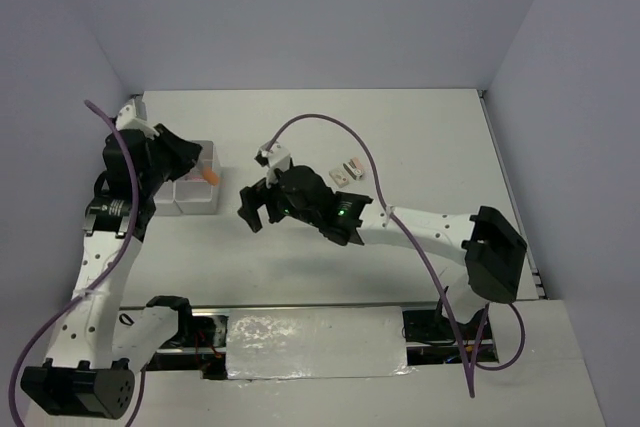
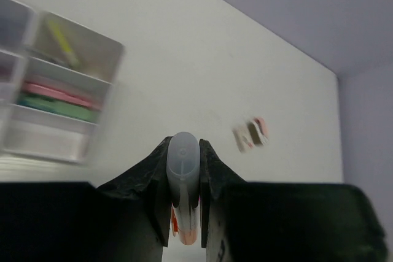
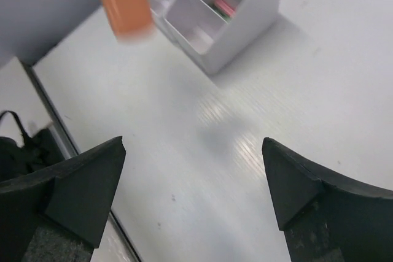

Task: Sort the stationery into containers
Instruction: Place the pen in the storage box.

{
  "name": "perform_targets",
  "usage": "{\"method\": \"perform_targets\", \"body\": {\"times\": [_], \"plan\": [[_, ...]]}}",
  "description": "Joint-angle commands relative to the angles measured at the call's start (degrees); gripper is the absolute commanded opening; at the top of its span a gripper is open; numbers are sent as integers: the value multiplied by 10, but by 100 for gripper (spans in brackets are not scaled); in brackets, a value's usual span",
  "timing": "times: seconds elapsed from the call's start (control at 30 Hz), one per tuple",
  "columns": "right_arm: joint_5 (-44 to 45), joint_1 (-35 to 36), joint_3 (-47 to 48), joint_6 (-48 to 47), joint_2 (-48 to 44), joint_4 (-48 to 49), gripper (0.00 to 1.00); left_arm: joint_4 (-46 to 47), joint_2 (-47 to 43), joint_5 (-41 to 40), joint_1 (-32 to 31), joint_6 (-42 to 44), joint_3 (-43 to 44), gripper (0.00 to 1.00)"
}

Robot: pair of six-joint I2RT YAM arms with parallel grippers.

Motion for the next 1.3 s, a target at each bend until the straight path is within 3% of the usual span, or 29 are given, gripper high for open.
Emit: {"method": "perform_targets", "body": {"times": [0.0,0.07,0.1,0.23,0.47,0.7,0.9,1.2,1.27], "plan": [[32,-22,-46,11,-70,-8,100,-80,30,-279,3,44,55,0],[48,-27,-82,16,-94,-11,100,-113,73,-371,5,10,88,0],[51,-31,-94,17,-115,-11,100,-119,86,-458,5,-5,92,0],[59,-39,-159,22,-176,-18,100,-79,151,-588,24,-80,79,0],[-16,-82,-246,39,-310,-21,100,72,233,-621,71,-92,65,0],[-35,-89,-271,41,-364,-29,100,264,277,-601,72,0,8,0],[-57,-89,-272,42,-372,-25,100,273,317,-644,73,-2,7,10],[-69,-90,-261,34,-364,-32,100,295,339,-654,85,-10,-13,16],[-70,-90,-261,31,-364,-34,100,289,342,-662,86,-15,-10,21]]}}
